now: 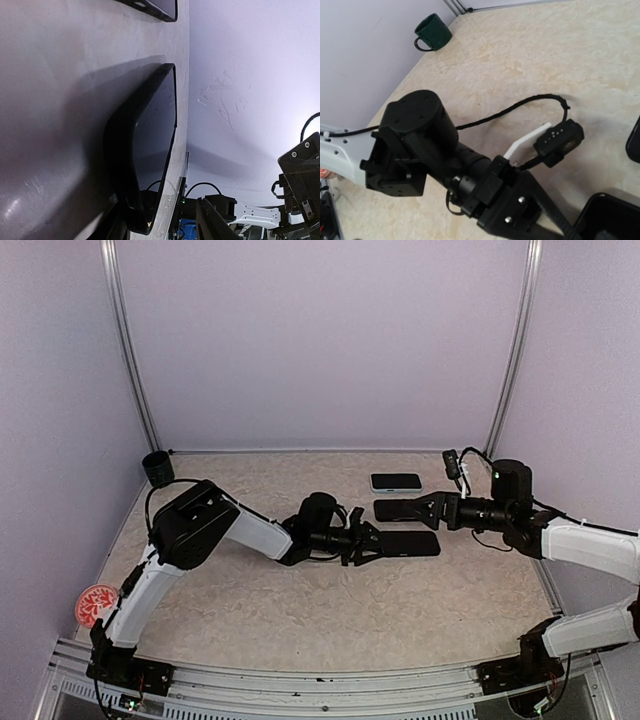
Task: Put the phone into the phone case
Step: Place the phone with the phone case at the center of the board.
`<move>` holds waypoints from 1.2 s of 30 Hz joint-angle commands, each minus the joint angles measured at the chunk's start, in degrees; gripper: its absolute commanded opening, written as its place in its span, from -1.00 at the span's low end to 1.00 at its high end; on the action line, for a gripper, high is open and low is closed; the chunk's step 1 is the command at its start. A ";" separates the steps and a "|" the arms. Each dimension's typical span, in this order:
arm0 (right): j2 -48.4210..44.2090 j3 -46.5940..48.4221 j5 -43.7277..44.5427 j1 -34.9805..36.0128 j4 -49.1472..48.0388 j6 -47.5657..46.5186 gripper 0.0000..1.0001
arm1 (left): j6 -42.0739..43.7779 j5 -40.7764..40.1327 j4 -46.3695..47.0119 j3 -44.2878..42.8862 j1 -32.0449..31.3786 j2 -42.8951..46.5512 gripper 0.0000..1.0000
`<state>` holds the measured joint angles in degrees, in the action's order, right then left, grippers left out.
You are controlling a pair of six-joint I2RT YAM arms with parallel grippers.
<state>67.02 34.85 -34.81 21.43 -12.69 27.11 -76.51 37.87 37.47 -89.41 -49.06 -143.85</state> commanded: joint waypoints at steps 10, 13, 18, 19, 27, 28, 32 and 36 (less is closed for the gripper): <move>0.26 0.38 -0.53 -0.86 -0.60 -0.05 0.99 | 2.42 0.02 -1.71 -2.75 0.63 1.71 -0.11; 0.46 0.56 -0.58 -0.86 -0.58 -0.04 0.99 | 2.61 -0.16 -1.66 -1.23 0.63 3.11 -0.11; 0.97 0.89 -0.86 -0.86 -0.98 0.20 0.99 | 3.55 -0.21 -2.20 1.20 0.44 5.00 -0.11; 1.04 0.92 -0.92 -0.86 -1.06 0.28 0.99 | 3.71 -0.37 -2.31 1.70 0.45 5.21 -0.11; 0.94 0.19 -1.28 -0.86 -1.55 0.65 1.00 | 4.51 -0.94 -2.45 3.28 1.13 6.50 -0.11; 0.73 0.18 -1.05 -0.86 -1.43 0.58 0.99 | 4.79 -1.00 -2.86 3.34 1.15 6.75 -0.11; 0.17 -0.03 -0.54 -0.86 -0.87 0.19 0.99 | 6.78 -2.14 -5.34 4.08 1.74 8.57 -0.11; 0.04 -0.22 -0.04 -0.86 -0.30 -0.53 0.99 | 10.69 -4.04 -7.81 5.99 2.92 11.92 -0.07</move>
<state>67.68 34.85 -35.48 21.41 -13.15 27.42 -71.00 36.16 32.18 -84.99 -47.62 -137.45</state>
